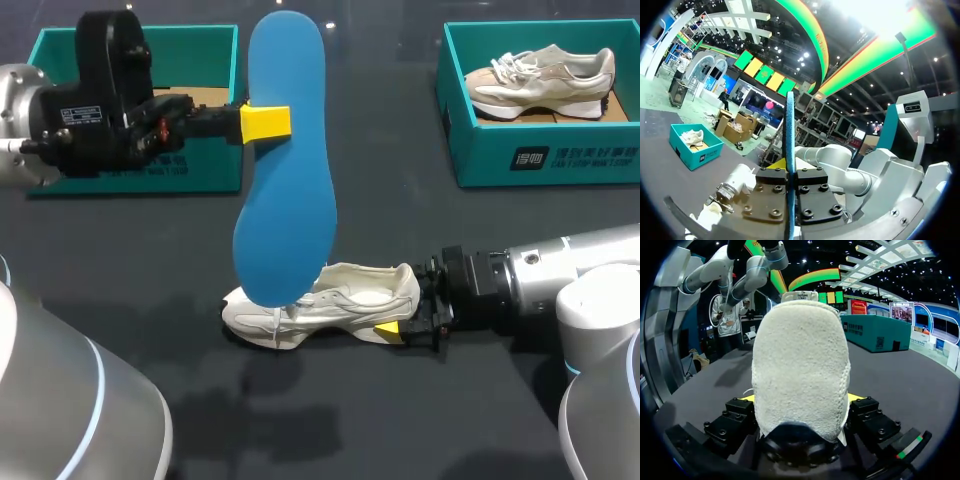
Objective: Take the shoe out of the shoebox, open the shoe tongue, remove and reinsert the insole, then place the shoe into the shoebox
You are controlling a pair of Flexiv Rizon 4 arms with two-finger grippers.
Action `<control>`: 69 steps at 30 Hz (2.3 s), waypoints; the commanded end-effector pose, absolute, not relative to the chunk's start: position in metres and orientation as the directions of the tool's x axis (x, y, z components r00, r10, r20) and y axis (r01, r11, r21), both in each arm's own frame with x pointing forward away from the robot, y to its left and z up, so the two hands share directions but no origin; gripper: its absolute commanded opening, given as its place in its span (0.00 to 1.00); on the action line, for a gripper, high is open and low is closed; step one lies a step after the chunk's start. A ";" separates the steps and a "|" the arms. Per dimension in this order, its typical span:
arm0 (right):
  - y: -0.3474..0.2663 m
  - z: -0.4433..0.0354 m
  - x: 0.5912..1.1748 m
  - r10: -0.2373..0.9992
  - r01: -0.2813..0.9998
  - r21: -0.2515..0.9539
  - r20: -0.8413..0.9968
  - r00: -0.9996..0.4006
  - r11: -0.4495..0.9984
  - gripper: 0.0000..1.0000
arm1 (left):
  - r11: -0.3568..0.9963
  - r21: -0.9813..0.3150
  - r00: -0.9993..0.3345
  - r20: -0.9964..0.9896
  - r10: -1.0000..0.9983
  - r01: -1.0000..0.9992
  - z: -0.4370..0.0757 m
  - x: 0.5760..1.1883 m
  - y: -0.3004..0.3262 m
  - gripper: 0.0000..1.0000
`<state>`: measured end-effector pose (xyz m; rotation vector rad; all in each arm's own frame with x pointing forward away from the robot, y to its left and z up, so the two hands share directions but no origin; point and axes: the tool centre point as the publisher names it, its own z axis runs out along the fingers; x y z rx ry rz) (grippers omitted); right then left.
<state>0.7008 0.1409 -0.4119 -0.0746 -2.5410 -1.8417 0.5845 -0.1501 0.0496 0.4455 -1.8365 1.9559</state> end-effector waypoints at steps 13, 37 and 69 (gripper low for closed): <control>0.114 -0.399 0.702 0.037 0.029 0.900 0.015 -0.999 0.434 1.00 | -0.040 -0.861 -0.861 0.502 0.081 -0.506 0.049 0.584 -0.151 0.00; 0.105 -0.356 0.702 -0.001 0.010 0.385 0.029 -1.000 0.923 1.00 | -0.040 -0.861 -0.861 0.502 0.081 -0.506 0.049 0.584 -0.151 0.00; 0.129 -0.326 0.710 0.082 0.084 0.036 0.064 -0.995 0.996 1.00 | -0.040 -0.861 -0.861 0.502 0.081 -0.506 0.049 0.584 -0.151 0.00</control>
